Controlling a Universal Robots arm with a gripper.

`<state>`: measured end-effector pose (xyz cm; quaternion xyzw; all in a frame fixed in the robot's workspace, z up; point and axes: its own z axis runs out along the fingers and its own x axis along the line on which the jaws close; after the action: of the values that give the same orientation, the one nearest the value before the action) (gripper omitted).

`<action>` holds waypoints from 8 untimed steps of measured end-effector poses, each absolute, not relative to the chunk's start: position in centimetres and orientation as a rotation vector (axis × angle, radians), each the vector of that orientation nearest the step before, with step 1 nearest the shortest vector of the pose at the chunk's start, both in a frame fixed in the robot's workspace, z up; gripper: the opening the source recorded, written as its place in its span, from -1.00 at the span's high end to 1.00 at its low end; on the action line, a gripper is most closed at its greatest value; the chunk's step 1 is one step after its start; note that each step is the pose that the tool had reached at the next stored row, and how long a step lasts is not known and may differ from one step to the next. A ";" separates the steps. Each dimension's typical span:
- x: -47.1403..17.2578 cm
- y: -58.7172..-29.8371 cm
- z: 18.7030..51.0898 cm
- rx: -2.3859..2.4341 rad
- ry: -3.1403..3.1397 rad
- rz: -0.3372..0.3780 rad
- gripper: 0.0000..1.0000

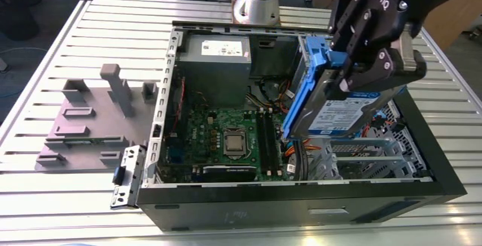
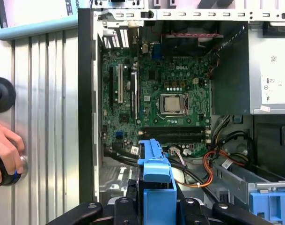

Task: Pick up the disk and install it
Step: 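Pick up the disk, then insert the disk into the insertion slot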

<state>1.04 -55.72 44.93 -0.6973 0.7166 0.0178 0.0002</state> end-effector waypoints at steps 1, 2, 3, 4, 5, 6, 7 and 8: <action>1.4 -55.7 44.9 -2.191 2.251 0.057 0.26; 1.8 -55.8 44.9 -2.191 2.252 0.058 0.26; 2.1 -55.8 44.9 -2.192 2.253 0.060 0.26; 2.5 -55.9 44.8 -2.192 2.253 0.061 0.26; 2.8 -55.9 44.8 -2.193 2.254 0.062 0.26; 3.1 -55.9 44.8 -2.193 2.254 0.064 0.26; 3.5 -56.0 44.8 -2.194 2.255 0.065 0.26; 3.8 -56.1 44.7 -2.194 2.255 0.066 0.26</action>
<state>3.77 -56.07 44.73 -0.6972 0.7166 0.0210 -0.0029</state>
